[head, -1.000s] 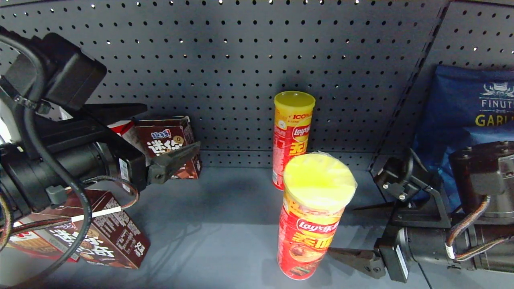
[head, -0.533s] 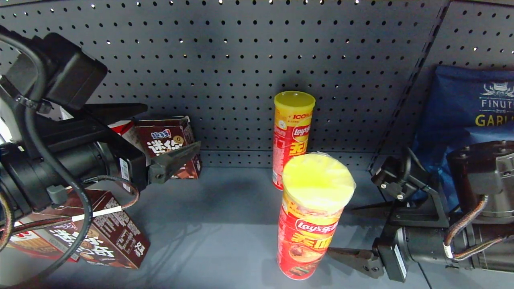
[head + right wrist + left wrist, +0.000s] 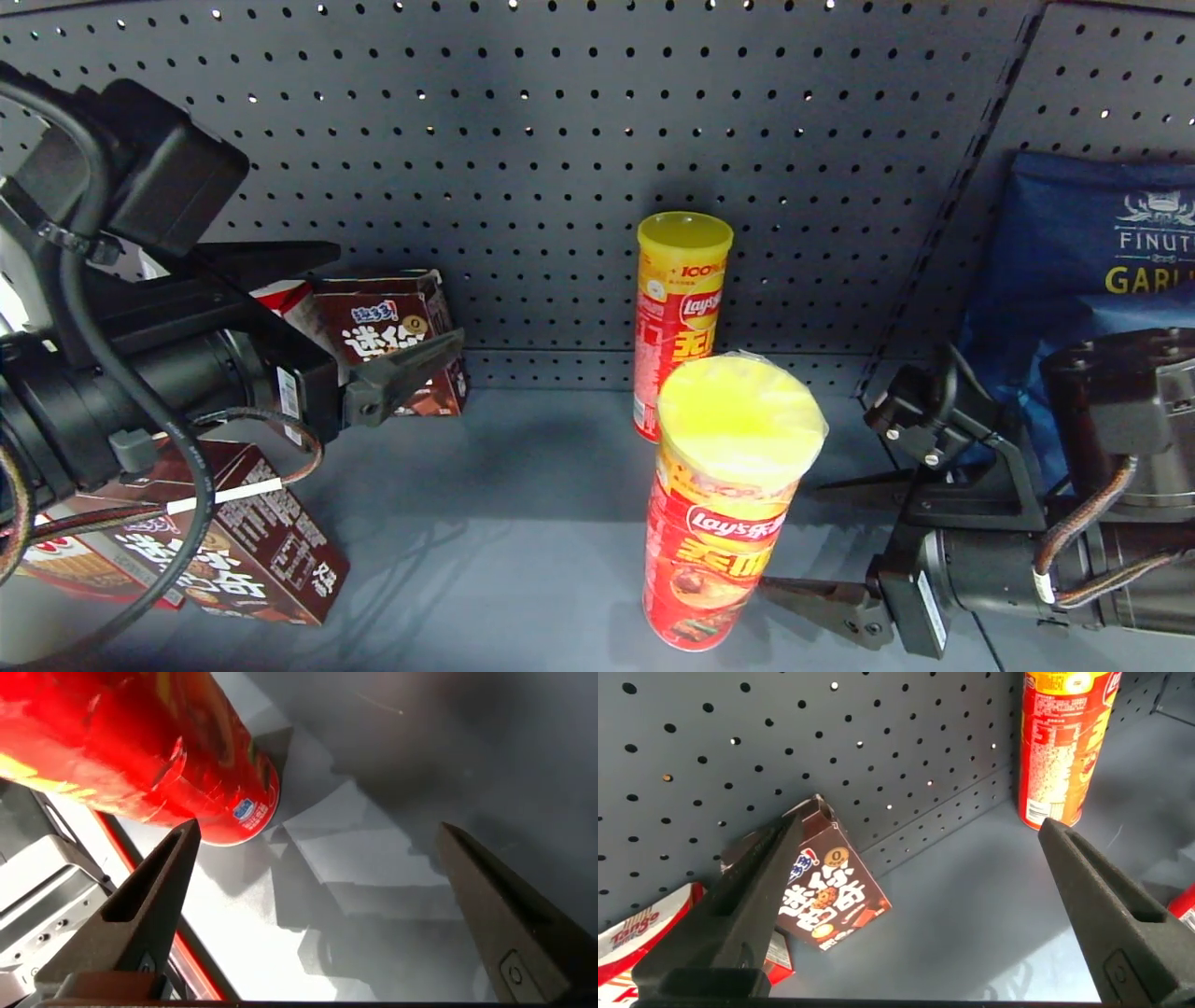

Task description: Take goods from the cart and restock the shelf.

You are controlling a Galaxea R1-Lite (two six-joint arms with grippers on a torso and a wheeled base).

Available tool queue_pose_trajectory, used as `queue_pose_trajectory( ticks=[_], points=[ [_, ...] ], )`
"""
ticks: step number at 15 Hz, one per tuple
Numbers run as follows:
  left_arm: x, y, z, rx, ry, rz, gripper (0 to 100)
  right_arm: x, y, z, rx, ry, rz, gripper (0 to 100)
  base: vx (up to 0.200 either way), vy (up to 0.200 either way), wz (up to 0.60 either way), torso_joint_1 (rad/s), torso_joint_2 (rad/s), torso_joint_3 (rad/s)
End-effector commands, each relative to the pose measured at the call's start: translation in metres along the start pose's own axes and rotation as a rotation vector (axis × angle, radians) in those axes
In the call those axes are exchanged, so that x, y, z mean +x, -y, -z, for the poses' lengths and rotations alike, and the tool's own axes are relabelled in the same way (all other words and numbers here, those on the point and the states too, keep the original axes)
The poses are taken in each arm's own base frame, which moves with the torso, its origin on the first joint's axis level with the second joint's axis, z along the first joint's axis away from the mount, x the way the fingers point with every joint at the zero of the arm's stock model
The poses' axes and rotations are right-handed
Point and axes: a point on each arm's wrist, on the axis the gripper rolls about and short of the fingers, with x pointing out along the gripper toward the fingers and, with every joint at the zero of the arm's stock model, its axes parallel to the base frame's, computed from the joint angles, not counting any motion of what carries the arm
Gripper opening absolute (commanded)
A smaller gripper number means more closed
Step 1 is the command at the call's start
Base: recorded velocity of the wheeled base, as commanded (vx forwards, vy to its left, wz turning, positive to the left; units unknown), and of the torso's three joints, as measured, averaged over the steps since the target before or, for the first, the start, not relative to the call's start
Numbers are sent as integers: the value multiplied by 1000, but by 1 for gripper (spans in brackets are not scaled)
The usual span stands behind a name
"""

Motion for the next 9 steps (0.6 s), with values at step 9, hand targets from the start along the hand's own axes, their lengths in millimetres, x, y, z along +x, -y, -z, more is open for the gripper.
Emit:
queue_pose_trajectory(
  ticks=[9],
  points=[
    [0, -1, -2, -1, 7, -2, 100, -5, 0, 2, 1, 8, 3, 100, 0, 0, 0, 0, 0, 0]
  ],
)
